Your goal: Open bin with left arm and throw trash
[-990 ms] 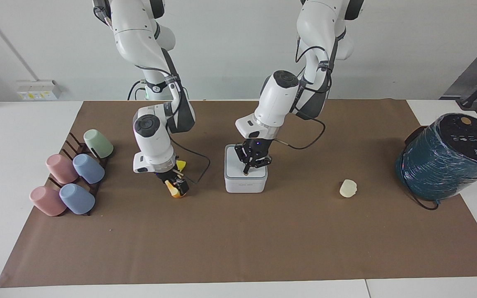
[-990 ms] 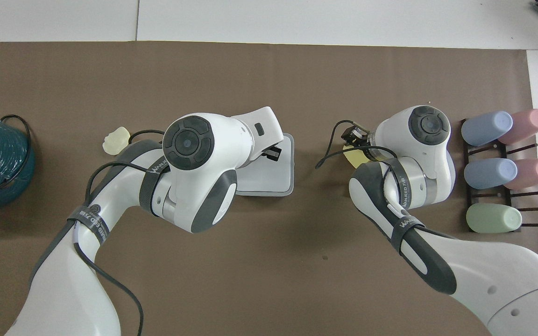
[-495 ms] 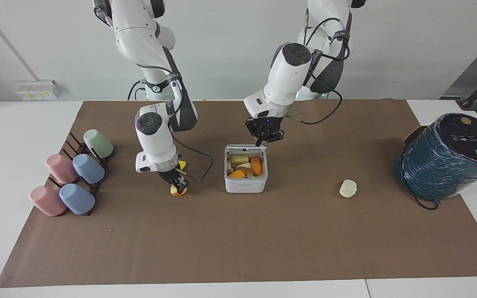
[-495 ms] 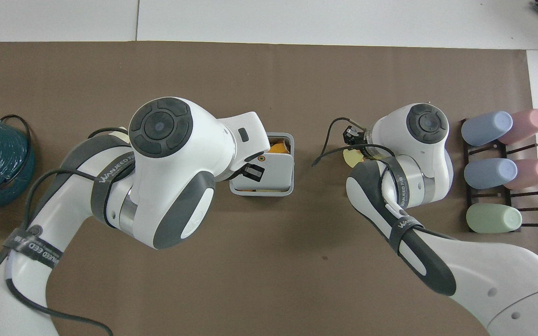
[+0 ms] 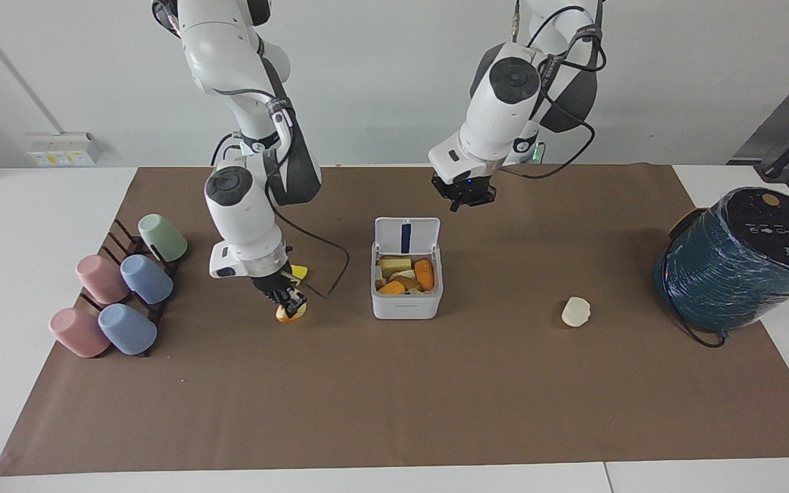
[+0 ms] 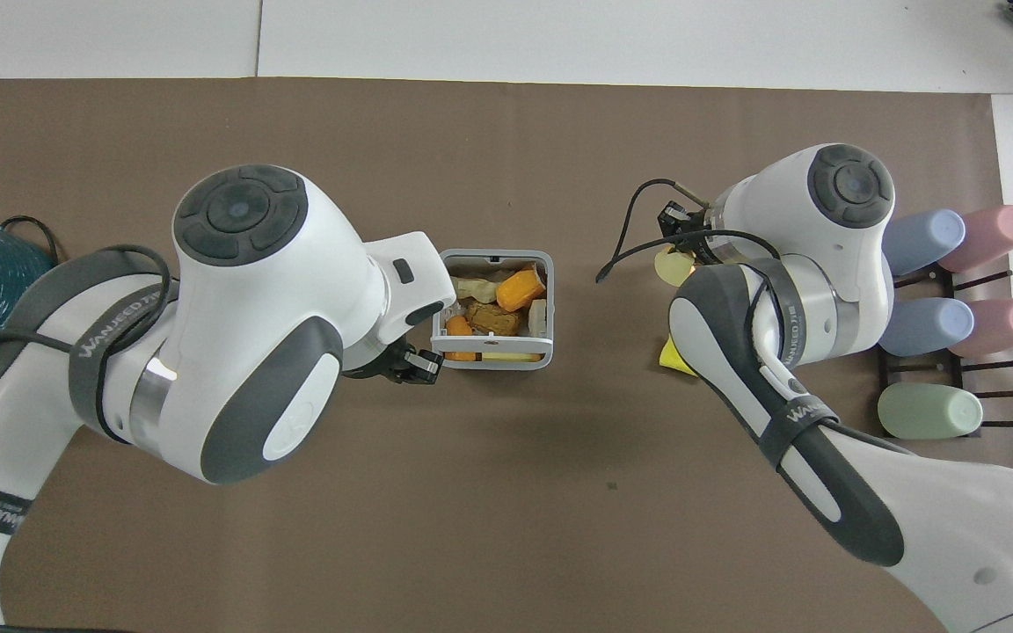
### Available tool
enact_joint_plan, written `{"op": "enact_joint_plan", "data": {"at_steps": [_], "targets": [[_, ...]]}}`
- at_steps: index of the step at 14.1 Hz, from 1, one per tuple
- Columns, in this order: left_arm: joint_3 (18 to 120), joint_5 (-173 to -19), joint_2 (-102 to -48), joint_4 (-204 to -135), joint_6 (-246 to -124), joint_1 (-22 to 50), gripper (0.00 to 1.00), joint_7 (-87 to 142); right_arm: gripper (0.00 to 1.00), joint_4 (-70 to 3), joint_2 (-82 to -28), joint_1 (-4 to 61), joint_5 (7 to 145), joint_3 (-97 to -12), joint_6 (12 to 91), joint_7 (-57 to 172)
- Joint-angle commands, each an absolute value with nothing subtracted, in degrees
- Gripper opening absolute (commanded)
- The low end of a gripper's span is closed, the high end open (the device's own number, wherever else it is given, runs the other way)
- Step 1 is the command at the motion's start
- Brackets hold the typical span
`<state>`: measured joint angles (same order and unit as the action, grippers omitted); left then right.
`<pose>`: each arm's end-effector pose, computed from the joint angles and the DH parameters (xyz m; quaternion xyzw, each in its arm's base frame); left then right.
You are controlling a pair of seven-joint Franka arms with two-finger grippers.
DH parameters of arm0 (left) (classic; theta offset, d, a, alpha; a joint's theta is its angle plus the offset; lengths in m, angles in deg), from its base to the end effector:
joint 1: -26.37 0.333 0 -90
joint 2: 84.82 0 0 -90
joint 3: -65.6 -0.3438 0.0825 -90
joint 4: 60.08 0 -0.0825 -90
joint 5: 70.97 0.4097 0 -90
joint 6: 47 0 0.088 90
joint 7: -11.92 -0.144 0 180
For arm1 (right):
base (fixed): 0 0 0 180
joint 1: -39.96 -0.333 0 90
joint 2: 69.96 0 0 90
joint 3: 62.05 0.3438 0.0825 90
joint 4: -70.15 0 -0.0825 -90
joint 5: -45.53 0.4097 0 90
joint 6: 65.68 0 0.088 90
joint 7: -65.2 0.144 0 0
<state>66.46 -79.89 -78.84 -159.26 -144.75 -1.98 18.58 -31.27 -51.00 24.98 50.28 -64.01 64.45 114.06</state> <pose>0.5174 -0.3122 0.4862 0.9786 -0.1794 -0.0850 0.0534 0.6768 0.1628 0.3685 -0.9405 0.3278 -0.0584 0.0681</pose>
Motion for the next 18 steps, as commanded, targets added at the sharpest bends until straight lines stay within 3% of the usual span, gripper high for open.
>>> {"op": "enact_joint_plan", "data": {"at_steps": [1,2,3,5,6,12,15,16,18], "targets": [[66.7,-75.8,-80.3,-161.6,-145.3,-0.2,0.00,19.4,0.00,-27.0,-52.9,24.7,52.2,-62.6,61.2,114.6],[66.7,-73.8,-80.3,-161.7,-146.6,0.7,0.00,19.1,0.00,-25.4,-52.7,24.7,54.1,-60.9,61.3,115.9],[66.7,-73.3,-80.3,-162.3,-148.2,2.3,0.13,19.0,0.00,-23.9,-52.5,24.5,56.5,-59.7,62.0,119.0],[66.7,-73.2,-81.1,-166.0,-153.6,5.0,0.94,18.9,0.00,-23.3,-52.3,22.4,59.3,-58.1,65.9,126.8],[66.7,-72.7,-81.3,-167.5,-155.5,6.6,1.00,18.5,0.00,-23.6,-51.8,20.5,60.8,-58.1,68.8,129.7],[66.7,-67.5,-81.0,-172.7,-167.4,13.3,1.00,11.9,0.01,-25.4,-49.0,16.6,69.1,-58.0,72.1,132.6],[66.7,-65.4,-79.6,-174.5,-173.9,15.0,1.00,10.3,0.13,-28.0,-49.6,15.0,69.2,-58.0,72.0,132.5],[66.7,-64.8,-78.7,-174.5,-175.0,15.5,1.00,10.2,0.29,-28.8,-49.6,14.5,69.3,-58.0,72.2,132.3],[66.7,-64.8,-76.2,-174.5,-178.5,17.4,1.00,7.4,0.90,-29.2,-49.7,14.6,69.3,-58.0,72.0,132.3]]}}
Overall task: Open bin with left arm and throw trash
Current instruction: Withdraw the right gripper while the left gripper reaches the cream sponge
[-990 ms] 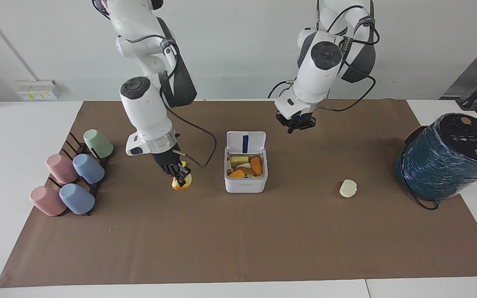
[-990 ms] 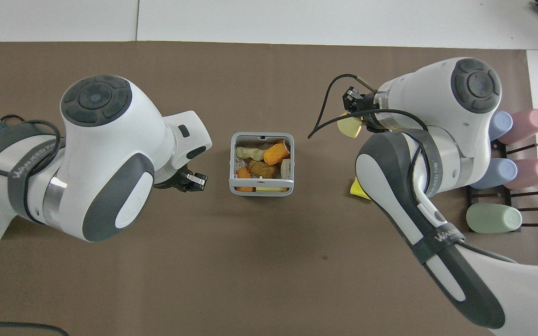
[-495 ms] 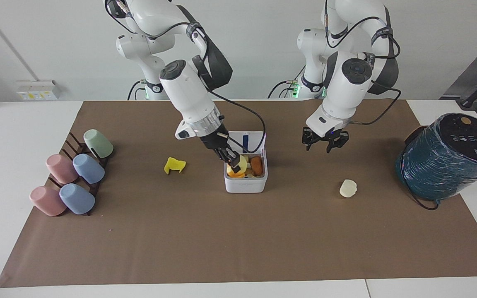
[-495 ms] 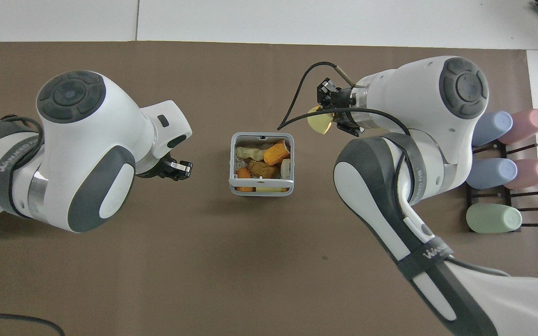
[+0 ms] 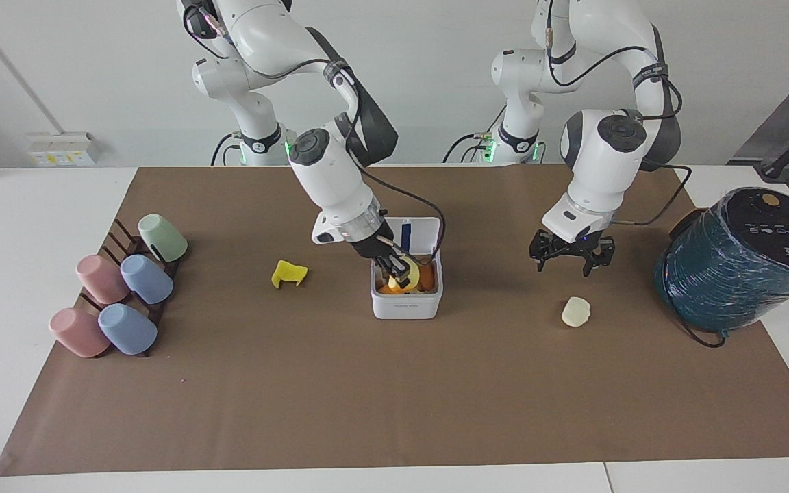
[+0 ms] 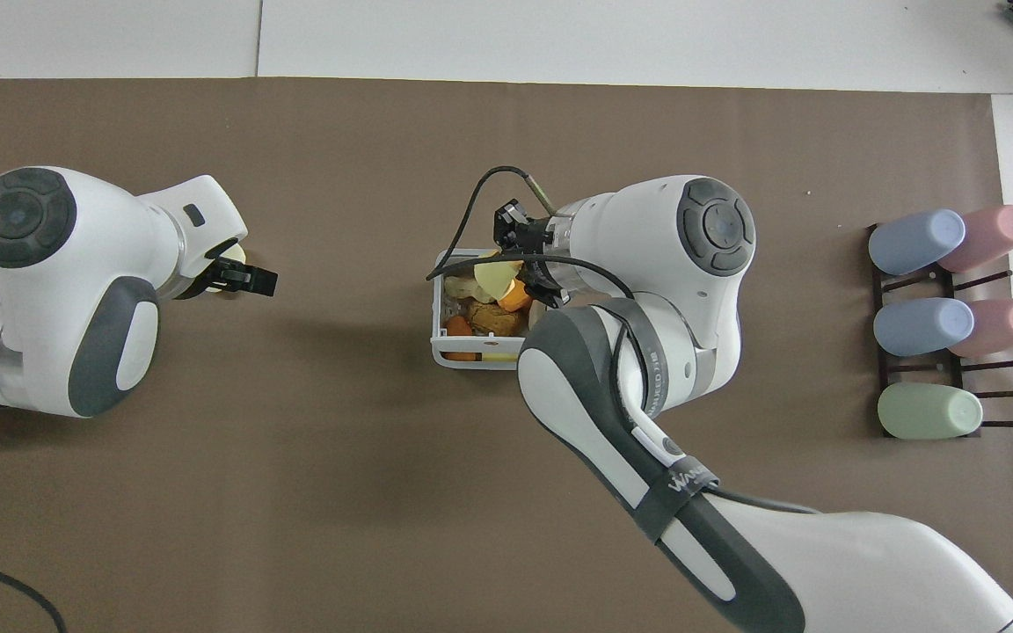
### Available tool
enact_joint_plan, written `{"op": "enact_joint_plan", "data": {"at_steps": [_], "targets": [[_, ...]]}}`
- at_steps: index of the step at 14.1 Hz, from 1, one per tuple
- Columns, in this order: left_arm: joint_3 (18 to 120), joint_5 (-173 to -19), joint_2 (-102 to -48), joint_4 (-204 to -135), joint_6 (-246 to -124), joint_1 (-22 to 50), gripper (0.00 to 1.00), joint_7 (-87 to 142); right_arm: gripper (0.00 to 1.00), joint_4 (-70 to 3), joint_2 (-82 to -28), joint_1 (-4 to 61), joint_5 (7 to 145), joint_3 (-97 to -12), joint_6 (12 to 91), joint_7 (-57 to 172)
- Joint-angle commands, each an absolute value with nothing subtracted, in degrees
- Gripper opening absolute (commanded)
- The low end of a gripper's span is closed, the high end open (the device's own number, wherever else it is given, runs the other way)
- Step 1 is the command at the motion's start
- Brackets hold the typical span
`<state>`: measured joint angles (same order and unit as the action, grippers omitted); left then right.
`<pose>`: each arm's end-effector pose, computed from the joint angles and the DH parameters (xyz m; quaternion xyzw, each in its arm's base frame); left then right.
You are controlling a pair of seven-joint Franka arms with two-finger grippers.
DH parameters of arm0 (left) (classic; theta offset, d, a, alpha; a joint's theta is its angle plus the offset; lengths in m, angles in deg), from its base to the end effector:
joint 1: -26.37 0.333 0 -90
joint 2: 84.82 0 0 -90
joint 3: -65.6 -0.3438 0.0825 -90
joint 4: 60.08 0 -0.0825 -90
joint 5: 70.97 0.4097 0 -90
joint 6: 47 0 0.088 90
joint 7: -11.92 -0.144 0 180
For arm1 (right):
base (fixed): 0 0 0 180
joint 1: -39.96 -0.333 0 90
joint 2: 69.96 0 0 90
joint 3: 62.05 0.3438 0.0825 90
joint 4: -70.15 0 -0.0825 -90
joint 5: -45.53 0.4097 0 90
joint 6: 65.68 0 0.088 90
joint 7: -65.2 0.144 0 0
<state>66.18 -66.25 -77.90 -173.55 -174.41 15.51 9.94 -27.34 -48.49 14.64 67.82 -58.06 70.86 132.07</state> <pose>0.6121 -0.1186 0.3963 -0.9878 0.1393 -0.0637 0.0284 0.6322 0.3645 0.3891 -0.8763 0.4274 0.0230 0.2212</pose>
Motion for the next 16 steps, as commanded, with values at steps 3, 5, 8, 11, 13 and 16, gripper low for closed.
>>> {"op": "enact_joint_plan", "data": {"at_steps": [3,5,8,11,13,16], "targets": [[66.8,-64.8,-72.6,-174.6,-184.5,19.9,1.00,4.3,1.00,-28.4,-49.4,14.5,69.0,-58.0,72.2,132.0],[66.8,-64.8,-70.2,-174.6,-187.7,20.3,1.00,4.1,1.00,-27.9,-49.4,14.4,68.5,-58.0,72.1,132.2],[66.8,-64.8,-67.9,-175.3,-190.3,22.0,1.00,2.0,1.00,-27.5,-52.5,15.6,67.6,-58.7,68.9,131.7],[66.8,-64.8,-68.3,-177.8,-190.4,21.9,0.85,0.2,1.00,-27.5,-55.9,21.6,56.8,-58.5,63.7,125.3],[66.8,-64.8,-68.4,-177.9,-190.0,21.9,0.13,-2.8,1.00,-28.3,-56.8,25.4,52.0,-58.5,58.5,115.0],[66.8,-64.8,-68.4,-177.3,-189.5,21.9,0.00,-2.9,1.00,-34.8,-59.6,30.7,49.7,-58.6,56.6,98.5]]}}
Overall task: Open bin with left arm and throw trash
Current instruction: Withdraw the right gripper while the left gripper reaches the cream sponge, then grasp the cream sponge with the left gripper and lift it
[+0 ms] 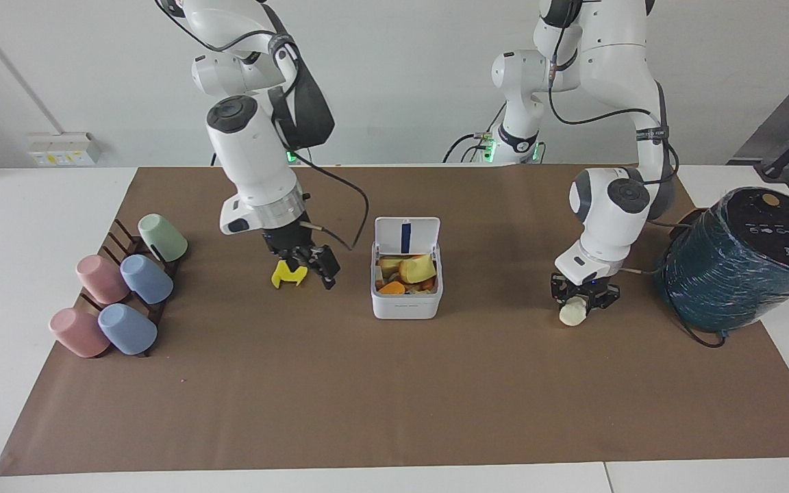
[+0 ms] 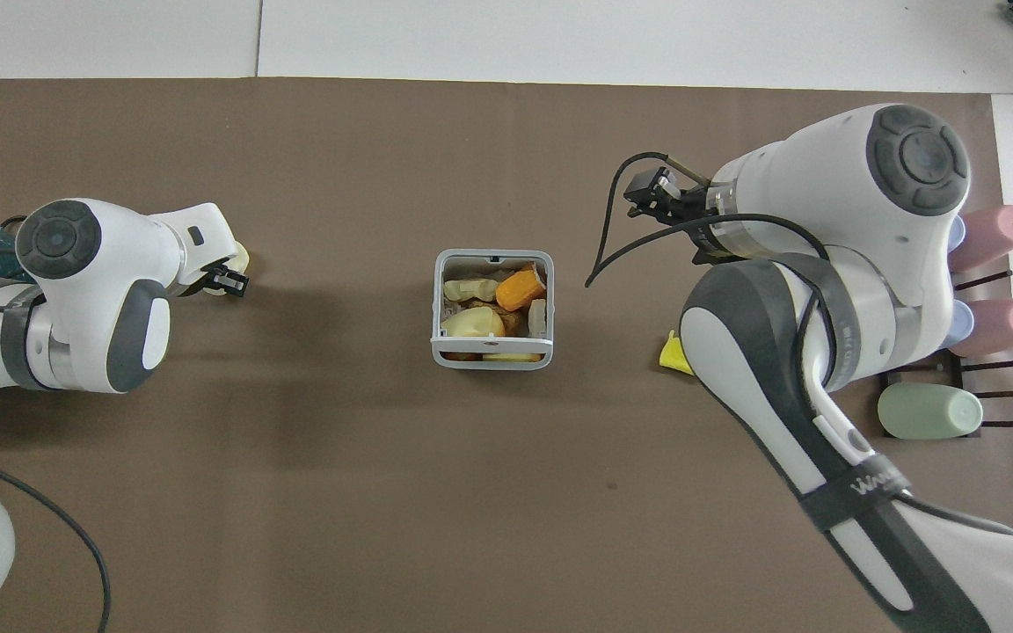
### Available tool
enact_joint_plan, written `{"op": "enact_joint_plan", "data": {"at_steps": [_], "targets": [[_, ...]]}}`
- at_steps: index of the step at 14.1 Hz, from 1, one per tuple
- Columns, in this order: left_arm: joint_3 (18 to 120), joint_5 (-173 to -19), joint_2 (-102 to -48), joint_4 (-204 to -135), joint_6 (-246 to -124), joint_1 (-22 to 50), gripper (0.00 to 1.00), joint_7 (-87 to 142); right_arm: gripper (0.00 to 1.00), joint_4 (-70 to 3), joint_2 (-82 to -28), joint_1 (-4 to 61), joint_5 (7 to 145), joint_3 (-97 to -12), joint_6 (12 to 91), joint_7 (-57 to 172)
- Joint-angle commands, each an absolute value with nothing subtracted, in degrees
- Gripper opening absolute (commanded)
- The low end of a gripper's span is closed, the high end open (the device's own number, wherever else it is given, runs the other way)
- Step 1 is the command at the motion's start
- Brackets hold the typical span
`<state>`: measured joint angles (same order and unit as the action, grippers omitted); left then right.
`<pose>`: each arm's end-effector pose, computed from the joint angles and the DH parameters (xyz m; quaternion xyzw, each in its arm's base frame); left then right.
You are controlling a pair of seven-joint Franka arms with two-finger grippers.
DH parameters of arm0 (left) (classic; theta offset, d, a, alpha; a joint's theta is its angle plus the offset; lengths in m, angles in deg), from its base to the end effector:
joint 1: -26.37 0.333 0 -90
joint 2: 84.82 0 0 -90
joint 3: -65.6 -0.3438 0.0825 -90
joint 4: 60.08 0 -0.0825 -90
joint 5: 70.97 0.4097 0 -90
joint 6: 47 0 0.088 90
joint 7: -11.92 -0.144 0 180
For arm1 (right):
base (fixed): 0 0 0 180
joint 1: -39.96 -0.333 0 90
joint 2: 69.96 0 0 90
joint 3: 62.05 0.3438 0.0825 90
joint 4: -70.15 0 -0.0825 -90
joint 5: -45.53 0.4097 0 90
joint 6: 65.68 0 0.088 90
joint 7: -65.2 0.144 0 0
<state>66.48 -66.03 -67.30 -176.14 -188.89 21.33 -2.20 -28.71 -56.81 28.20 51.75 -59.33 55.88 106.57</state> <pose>0.6405 -0.0645 0.2836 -0.9759 0.2043 -0.0704 0.0318 0.6570 0.1761 0.4452 -0.9616 0.2561 -0.0483 0.0864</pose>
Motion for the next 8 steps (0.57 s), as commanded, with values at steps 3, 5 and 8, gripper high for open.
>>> {"op": "enact_joint_plan", "data": {"at_steps": [3,5,8], "targets": [[67.3,-65.4,-68.8,-176.4,-187.6,21.6,0.00,-3.0,1.00,-43.4,-61.7,32.3,49.0,-58.5,58.0,91.4],[67.6,-68.9,-69.1,-174.7,-185.9,20.8,0.00,-2.9,1.00,-49.6,-62.0,32.1,48.6,-58.5,63.3,87.3],[68.2,-73.1,-69.2,-173.2,-185.0,19.1,0.00,-3.0,1.00,-55.8,-61.5,32.1,48.6,-58.4,71.4,84.4]]}}
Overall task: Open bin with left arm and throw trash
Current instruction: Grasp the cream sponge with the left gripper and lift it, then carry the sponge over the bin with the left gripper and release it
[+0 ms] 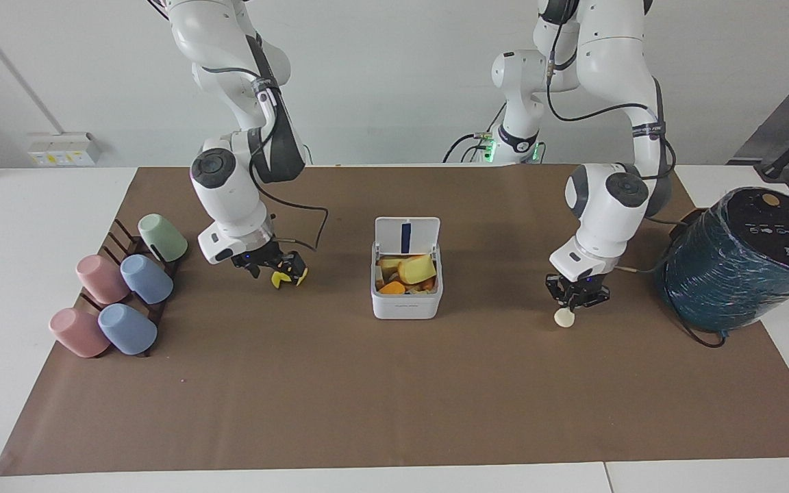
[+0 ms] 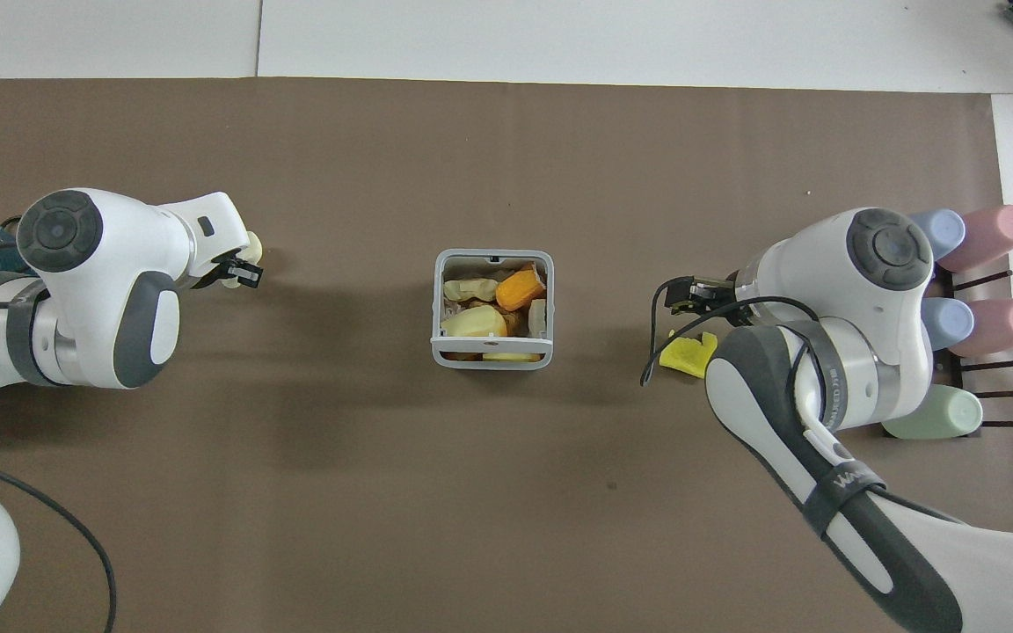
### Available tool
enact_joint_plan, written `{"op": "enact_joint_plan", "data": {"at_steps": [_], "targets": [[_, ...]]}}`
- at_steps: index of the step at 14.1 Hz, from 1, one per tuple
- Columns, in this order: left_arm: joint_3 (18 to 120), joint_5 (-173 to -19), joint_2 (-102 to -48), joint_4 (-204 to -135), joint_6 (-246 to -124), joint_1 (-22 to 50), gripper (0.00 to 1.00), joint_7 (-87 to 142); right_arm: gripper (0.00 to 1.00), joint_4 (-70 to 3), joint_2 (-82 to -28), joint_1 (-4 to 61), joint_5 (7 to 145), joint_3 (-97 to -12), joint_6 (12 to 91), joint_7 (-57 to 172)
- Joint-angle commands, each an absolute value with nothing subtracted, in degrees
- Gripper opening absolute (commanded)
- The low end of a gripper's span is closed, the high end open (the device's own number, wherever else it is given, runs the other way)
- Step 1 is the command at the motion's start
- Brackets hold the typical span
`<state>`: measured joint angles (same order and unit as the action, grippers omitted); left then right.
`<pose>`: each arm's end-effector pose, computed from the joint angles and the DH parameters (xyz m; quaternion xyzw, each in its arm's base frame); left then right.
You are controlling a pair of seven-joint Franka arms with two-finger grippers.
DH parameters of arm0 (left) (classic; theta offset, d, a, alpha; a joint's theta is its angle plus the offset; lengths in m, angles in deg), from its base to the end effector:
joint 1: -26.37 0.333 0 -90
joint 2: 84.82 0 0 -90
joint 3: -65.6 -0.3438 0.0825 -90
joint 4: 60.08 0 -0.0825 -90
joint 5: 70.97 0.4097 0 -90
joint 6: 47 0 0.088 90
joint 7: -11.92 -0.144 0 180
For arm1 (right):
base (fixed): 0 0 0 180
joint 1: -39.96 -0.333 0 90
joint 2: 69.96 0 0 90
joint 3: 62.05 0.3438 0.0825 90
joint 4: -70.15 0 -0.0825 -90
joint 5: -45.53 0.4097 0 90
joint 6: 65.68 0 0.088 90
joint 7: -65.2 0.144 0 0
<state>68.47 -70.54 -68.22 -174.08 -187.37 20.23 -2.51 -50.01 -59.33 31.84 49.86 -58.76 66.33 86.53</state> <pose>0.6453 -0.1011 0.3082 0.9754 -0.2034 0.0855 0.0004 0.5872 0.1219 0.3087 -0.9931 0.1118 -0.0008 0.0353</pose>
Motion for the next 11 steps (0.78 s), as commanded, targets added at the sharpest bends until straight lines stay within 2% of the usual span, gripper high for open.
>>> {"op": "enact_joint_plan", "data": {"at_steps": [1,3,7,11], "targets": [[68.8,-75.9,-69.2,-173.1,-184.8,18.9,0.00,-3.0,1.00,-56.9,-61.4,32.1,48.6,-58.4,72.9,83.1],[71.5,-80.5,-69.5,-172.1,-184.5,18.9,0.00,-2.9,1.00,-58.7,-61.7,32.1,48.8,-58.4,73.4,82.3],[75.6,-88.7,-69.3,-162.2,-172.9,18.8,0.00,-2.5,1.00,-59.2,-61.9,31.5,49.6,-58.3,73.3,82.6],[79.6,-92.4,-69.9,-161.2,-172.2,18.0,0.00,-1.1,1.00,-59.3,-62.0,30.8,51.8,-58.2,73.4,83.0]]}}
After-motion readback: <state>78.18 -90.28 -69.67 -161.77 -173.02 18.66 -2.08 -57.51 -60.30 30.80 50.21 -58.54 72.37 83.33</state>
